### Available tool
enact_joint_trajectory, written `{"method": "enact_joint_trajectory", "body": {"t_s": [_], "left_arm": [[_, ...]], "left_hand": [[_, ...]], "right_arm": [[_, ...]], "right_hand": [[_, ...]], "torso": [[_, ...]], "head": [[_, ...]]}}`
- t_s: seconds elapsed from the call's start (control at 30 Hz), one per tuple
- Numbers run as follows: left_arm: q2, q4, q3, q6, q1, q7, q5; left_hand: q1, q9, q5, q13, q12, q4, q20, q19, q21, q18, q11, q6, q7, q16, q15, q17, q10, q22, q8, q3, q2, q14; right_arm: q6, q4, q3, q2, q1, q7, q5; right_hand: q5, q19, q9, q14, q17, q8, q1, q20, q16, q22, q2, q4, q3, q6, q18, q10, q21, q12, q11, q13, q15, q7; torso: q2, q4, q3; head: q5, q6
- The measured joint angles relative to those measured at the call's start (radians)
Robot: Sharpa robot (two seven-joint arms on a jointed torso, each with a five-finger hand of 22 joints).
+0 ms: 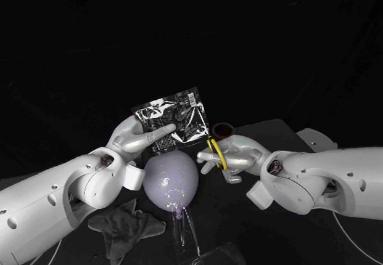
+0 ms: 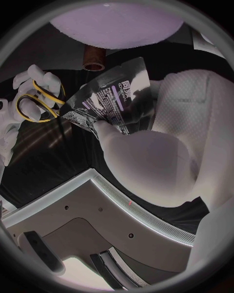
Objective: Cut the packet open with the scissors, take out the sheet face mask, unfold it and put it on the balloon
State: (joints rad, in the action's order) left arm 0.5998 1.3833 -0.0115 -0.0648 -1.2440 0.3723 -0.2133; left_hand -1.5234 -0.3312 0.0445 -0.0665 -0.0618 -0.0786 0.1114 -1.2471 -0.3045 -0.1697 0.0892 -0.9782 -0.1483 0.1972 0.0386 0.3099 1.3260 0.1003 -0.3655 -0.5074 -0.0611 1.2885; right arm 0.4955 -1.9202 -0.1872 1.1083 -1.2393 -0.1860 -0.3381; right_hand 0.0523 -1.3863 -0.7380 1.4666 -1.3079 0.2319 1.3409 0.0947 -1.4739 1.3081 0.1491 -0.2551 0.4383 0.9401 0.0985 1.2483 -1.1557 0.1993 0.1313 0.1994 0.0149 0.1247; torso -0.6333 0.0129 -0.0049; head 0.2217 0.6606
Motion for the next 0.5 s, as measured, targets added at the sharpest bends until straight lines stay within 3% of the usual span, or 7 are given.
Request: {"method": "enact_joint_trajectory", "body": {"t_s": [0.27, 0.33, 0.43, 0.5], "left_arm": [[0.0, 0.0, 0.0, 0.0, 0.0, 0.001, 0.001], [0.0, 0.0, 0.0, 0.0, 0.0, 0.001, 0.001], [0.0, 0.0, 0.0, 0.001, 0.0, 0.001, 0.001], [0.0, 0.0, 0.0, 0.001, 0.0, 0.001, 0.001]], "left_hand": [[0.001, 0.0, 0.0, 0.0, 0.0, 0.0, 0.0, 0.0, 0.0, 0.0, 0.0, -0.001, -0.001, 0.0, 0.0, 0.0, 0.0, 0.0, -0.004, 0.0, -0.001, 0.0], [0.001, 0.0, 0.0, -0.001, 0.0, 0.0, 0.0, 0.0, 0.0, 0.0, 0.0, -0.001, -0.001, 0.0, 0.0, 0.0, 0.0, 0.0, -0.004, 0.0, -0.001, 0.0], [0.001, 0.0, 0.0, -0.001, 0.0, 0.0, 0.0, 0.0, 0.0, 0.001, 0.0, -0.001, -0.001, 0.0, 0.0, 0.0, 0.0, 0.0, -0.004, 0.0, -0.001, 0.0], [0.001, 0.0, 0.0, -0.001, 0.0, 0.0, 0.0, 0.0, 0.0, 0.001, 0.0, -0.001, -0.001, 0.0, 0.0, 0.0, 0.0, 0.0, -0.004, 0.0, -0.001, 0.0]], "right_arm": [[0.003, 0.0, 0.0, -0.002, 0.0, 0.0, 0.001], [0.004, 0.0, 0.0, -0.003, 0.0, 0.0, 0.001], [0.004, -0.001, 0.0, -0.006, 0.0, 0.0, 0.001], [0.005, -0.001, 0.0, -0.007, 0.0, -0.003, 0.001]], "right_hand": [[0.0, -0.003, -0.001, 0.0, -0.003, 0.0, 0.0, -0.003, 0.0, 0.0, 0.0, 0.003, -0.003, 0.001, -0.007, 0.003, -0.005, -0.001, 0.0, 0.003, 0.0, -0.001], [0.0, -0.003, -0.001, 0.0, -0.003, -0.007, 0.0, -0.003, 0.0, 0.0, 0.0, 0.003, -0.003, -0.006, -0.007, 0.008, -0.005, -0.015, -0.003, 0.004, 0.0, 0.006], [0.0, -0.003, 0.003, 0.0, -0.002, -0.031, 0.0, -0.003, 0.0, 0.0, 0.0, 0.005, -0.001, -0.04, -0.007, 0.003, -0.005, -0.052, -0.03, -0.004, -0.002, 0.021], [0.0, 0.004, 0.011, -0.001, 0.0, -0.052, -0.011, 0.004, 0.0, 0.0, -0.011, 0.009, -0.002, -0.07, -0.007, -0.014, 0.001, -0.082, -0.045, -0.014, -0.022, 0.033]], "torso": [[0.0, 0.0, -0.0001], [0.0, 0.0001, 0.0], [0.0, 0.0001, 0.0], [0.0, 0.0001, 0.0002]], "head": [[0.001, -0.001], [0.001, -0.002], [0.002, -0.003], [0.002, -0.004]]}}
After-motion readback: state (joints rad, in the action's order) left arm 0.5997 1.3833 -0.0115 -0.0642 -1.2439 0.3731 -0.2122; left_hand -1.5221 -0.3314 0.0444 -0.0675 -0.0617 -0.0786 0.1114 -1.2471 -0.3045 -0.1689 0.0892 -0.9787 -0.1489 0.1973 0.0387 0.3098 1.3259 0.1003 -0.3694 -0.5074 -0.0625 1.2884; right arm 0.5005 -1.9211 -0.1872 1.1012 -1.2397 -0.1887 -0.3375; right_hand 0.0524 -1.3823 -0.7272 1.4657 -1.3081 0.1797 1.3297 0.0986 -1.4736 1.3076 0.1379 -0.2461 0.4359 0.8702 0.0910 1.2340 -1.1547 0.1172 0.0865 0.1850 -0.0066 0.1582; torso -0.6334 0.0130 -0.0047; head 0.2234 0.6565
